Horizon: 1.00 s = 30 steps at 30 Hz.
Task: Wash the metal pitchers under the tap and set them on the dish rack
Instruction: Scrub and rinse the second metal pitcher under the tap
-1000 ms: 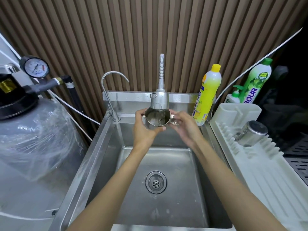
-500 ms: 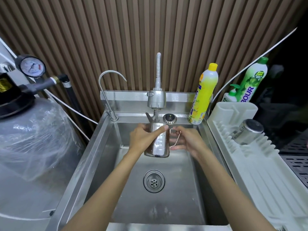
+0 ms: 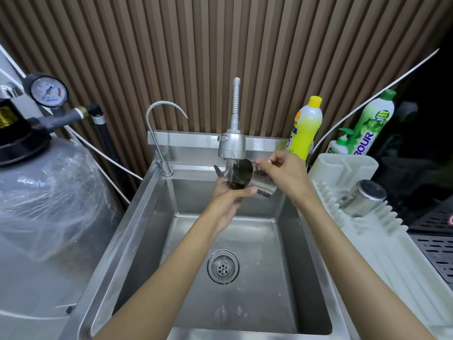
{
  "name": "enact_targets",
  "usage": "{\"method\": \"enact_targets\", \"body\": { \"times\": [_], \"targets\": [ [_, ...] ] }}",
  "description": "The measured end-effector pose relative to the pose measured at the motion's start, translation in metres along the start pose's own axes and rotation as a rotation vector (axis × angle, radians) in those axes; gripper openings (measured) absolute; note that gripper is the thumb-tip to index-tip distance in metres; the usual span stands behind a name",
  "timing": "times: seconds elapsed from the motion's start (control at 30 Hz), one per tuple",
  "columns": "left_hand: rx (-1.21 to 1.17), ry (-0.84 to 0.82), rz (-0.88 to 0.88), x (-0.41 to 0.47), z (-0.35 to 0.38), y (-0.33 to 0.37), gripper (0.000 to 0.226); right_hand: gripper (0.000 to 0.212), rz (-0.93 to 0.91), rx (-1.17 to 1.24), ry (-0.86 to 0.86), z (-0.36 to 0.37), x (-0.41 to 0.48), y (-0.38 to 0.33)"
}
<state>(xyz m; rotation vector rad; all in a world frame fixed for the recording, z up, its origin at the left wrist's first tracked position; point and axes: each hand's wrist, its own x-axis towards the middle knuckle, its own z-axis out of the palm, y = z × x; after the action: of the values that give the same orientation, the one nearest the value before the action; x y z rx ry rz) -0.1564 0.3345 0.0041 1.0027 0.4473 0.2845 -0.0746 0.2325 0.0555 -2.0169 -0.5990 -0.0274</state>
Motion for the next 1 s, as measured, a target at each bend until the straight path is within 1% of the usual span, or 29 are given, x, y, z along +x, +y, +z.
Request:
{"method": "enact_targets", "body": {
  "times": [0.1,0.17,0.23,0.3,0.37,0.4,0.47,0.53,0.57,0.67,0.77,0.87,0.93,1.0],
  "targets": [
    [0.104,0.139,0.178,0.002,-0.007,-0.001,0.063,0.029,0.035,0.42,-0.186,0.014,0.001,0.01],
    [0.193,0.219,0.285,0.0,-0.013,0.001,0.069,0.029,0.092,0.68,-0.257,0.026,0.001,0.02],
    [0.338,0.272,0.395,-0.003,-0.02,0.003,0.072,0.029,0.164,0.938,-0.3,0.038,0.001,0.029],
    [0.513,0.278,0.501,-0.01,-0.026,0.005,0.076,0.026,0.27,1.189,-0.317,0.05,-0.004,0.035],
    [0.635,0.251,0.586,-0.016,-0.03,0.007,0.078,0.028,0.416,1.384,-0.307,0.061,-0.011,0.04],
    [0.691,0.238,0.625,-0.018,-0.031,0.008,0.077,0.028,0.47,1.447,-0.303,0.065,-0.016,0.043],
    [0.799,0.222,0.691,-0.021,-0.033,0.011,0.075,0.018,0.524,1.515,-0.305,0.071,-0.024,0.045],
    [0.925,0.243,0.71,-0.023,-0.035,0.015,0.072,0.011,0.549,1.514,-0.312,0.07,-0.031,0.046],
    [0.988,0.267,0.704,-0.024,-0.035,0.018,0.07,0.012,0.557,1.476,-0.319,0.068,-0.034,0.046],
    [1.098,0.326,0.641,-0.028,-0.031,0.021,0.067,0.024,0.552,1.281,-0.351,0.06,-0.04,0.049],
    [1.12,0.31,0.505,-0.028,-0.027,0.02,0.064,0.024,0.578,1.059,-0.372,0.049,-0.041,0.052],
    [1.055,0.236,0.303,-0.026,-0.025,0.013,0.057,0.025,0.616,0.765,-0.318,0.036,-0.04,0.054],
    [0.929,0.205,0.164,-0.023,-0.025,0.004,0.053,0.023,0.629,0.632,-0.266,0.025,-0.038,0.051],
    [0.761,0.169,0.054,-0.02,-0.025,-0.003,0.057,0.018,0.6,0.545,-0.219,0.015,-0.035,0.042]
  ]
}}
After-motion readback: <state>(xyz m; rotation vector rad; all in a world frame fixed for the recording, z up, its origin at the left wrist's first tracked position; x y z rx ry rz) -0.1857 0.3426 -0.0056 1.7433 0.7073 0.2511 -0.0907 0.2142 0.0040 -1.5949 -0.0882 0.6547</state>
